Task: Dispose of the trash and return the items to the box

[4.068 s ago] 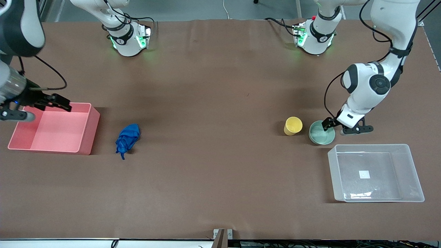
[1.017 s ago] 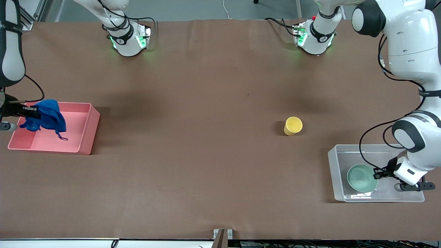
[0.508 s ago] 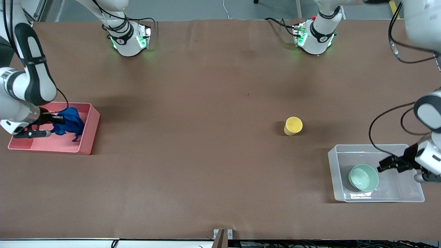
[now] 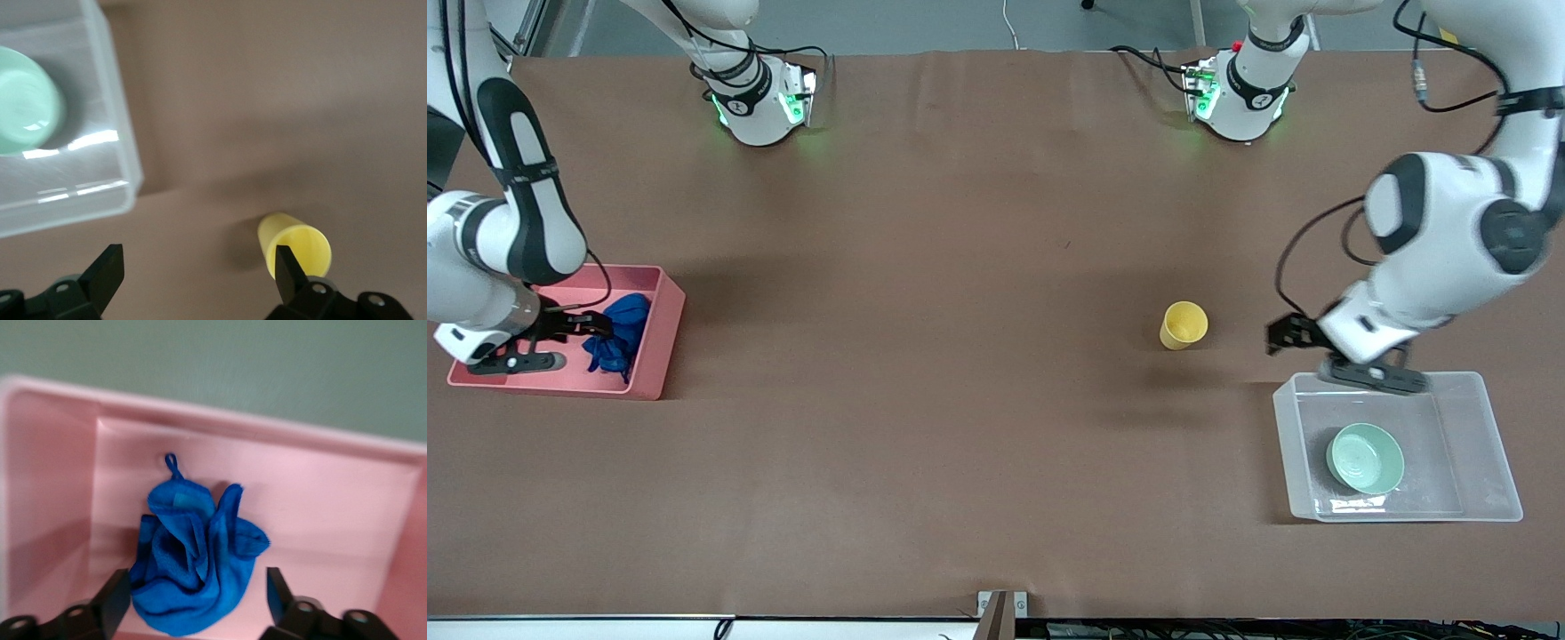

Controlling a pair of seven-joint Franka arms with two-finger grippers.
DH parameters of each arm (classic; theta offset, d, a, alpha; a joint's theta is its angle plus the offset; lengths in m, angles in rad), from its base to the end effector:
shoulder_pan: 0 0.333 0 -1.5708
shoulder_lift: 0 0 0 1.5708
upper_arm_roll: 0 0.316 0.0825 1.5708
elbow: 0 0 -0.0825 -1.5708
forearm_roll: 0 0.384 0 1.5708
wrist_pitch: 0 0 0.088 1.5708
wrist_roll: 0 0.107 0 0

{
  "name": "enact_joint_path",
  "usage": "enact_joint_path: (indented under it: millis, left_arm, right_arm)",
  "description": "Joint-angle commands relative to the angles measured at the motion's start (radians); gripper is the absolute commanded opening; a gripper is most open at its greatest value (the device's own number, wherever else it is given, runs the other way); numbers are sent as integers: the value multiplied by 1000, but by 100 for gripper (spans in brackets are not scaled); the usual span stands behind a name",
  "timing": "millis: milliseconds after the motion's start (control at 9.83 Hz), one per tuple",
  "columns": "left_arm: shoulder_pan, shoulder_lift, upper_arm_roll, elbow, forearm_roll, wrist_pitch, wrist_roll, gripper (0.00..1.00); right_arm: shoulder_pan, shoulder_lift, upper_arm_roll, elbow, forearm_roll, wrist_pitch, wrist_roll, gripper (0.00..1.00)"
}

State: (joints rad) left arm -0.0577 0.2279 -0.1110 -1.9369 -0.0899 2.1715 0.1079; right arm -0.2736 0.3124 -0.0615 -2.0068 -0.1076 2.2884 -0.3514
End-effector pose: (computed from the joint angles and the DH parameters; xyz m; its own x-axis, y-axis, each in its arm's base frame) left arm 0.5962 -0.1024 0.3703 0.9753 -0.2205 0.0156 -0.2209 -0.9703 0.0983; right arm 0.5642 -0.1979 0.2983 0.9939 0.0881 -0.0658 0.0932 -0.9924 0.0797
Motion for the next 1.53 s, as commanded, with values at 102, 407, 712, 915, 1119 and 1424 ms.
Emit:
enact_joint_path:
  millis: [102, 407, 712, 915, 1119, 1424]
  left_arm:
    - [2, 53, -76, -123, 22, 103, -2, 98]
    - [-1, 112, -107, -186, 54, 215, -1, 98]
    - [-1, 139, -119, -220, 127, 217, -7, 98]
    - [-1, 166, -119, -220, 125, 238, -11, 57]
    - [-2, 189, -121, -212, 127, 312, -48, 0]
    - [4, 176, -127, -206, 125, 311, -59, 0]
  right_arm:
    - [112, -335, 3, -15, -6, -224, 240, 100]
    - [278, -415, 3, 124, -6, -473, 506, 100]
    - [271, -401, -7, 412, 87, -749, 442, 100]
    - [249, -371, -8, 480, 95, -777, 433, 100]
    - [229, -358, -9, 484, 91, -777, 340, 100]
    - [167, -361, 18, 476, 92, -779, 348, 100]
